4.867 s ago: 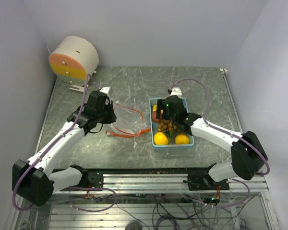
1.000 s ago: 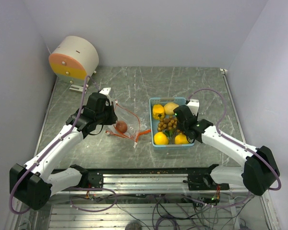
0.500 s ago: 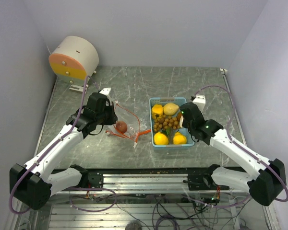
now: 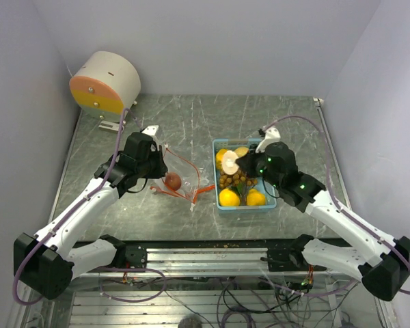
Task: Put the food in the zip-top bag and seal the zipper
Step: Place the fake vegetable in the zipper food storage bag.
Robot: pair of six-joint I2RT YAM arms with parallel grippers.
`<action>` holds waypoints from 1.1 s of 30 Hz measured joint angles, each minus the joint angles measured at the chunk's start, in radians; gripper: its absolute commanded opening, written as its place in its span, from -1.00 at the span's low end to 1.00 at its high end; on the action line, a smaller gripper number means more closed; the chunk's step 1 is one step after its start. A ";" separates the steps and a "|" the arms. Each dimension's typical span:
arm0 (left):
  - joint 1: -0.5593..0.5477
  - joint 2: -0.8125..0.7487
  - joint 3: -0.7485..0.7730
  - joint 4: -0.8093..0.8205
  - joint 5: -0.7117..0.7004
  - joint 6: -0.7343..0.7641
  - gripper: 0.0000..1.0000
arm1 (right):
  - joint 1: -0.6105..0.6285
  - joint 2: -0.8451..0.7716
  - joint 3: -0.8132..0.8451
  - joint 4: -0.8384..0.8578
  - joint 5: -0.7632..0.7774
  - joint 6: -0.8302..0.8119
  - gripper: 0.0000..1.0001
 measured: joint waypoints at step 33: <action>-0.002 -0.039 0.010 0.019 0.175 -0.022 -0.86 | 0.442 0.562 0.205 0.430 0.172 -0.244 -0.19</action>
